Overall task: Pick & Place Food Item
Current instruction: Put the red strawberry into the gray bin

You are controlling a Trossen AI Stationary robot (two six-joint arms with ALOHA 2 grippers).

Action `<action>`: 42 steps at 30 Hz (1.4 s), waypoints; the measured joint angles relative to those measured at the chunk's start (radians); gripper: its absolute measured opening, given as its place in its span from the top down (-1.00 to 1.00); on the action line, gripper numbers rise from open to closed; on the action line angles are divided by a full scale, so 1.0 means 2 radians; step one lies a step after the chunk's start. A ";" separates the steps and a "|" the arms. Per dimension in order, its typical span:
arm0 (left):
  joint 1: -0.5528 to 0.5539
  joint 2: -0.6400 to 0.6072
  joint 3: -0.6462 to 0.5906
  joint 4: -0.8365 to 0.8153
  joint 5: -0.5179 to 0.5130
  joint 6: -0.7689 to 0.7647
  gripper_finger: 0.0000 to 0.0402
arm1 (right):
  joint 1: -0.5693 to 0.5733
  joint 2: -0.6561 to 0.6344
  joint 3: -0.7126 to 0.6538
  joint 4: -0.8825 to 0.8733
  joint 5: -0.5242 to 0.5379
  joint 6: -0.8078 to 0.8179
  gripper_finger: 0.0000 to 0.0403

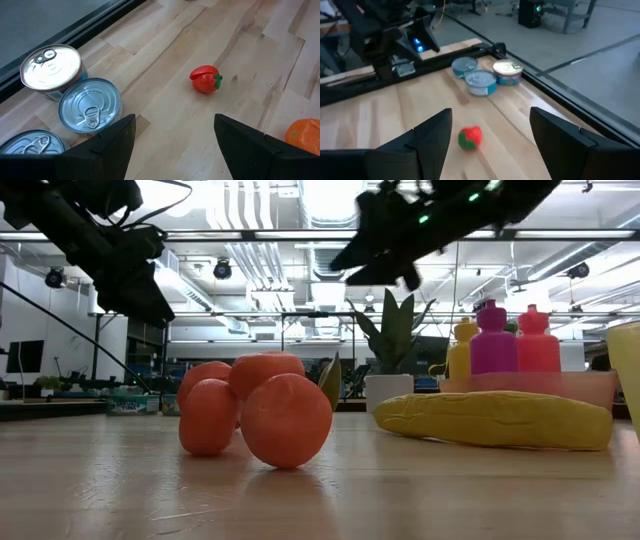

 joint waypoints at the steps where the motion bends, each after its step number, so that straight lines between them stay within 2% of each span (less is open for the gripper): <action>1: 0.000 0.000 0.000 0.000 0.000 0.000 -0.37 | -0.002 0.020 0.007 0.020 0.000 0.000 -0.30; 5: 0.000 0.000 0.000 0.000 0.000 0.000 -0.37 | -0.004 0.096 0.054 0.074 0.000 -0.028 -0.30; 10: 0.000 0.000 0.000 0.000 0.000 0.000 -0.37 | -0.006 0.174 0.122 0.071 -0.003 -0.046 -0.30; 15: 0.000 0.000 0.000 0.000 0.000 0.000 -0.37 | -0.012 0.218 0.163 0.072 -0.005 -0.035 -0.30; 19: 0.000 0.000 0.000 0.000 0.000 0.000 -0.37 | -0.018 0.252 0.186 0.071 -0.032 -0.030 -0.30; 27: 0.000 0.000 0.000 0.000 0.000 0.000 -0.37 | -0.022 0.318 0.206 0.070 -0.043 0.024 -0.30; 33: 0.000 0.000 0.000 0.000 0.000 0.000 -0.37 | -0.021 0.352 0.215 0.070 -0.034 0.027 -0.30; 38: 0.000 0.000 0.000 0.000 0.000 0.000 -0.37 | -0.021 0.353 0.217 0.073 0.009 0.018 -0.30; 42: 0.000 0.000 0.000 0.000 0.000 0.000 -0.37 | -0.021 0.353 0.216 0.070 0.009 0.019 -0.30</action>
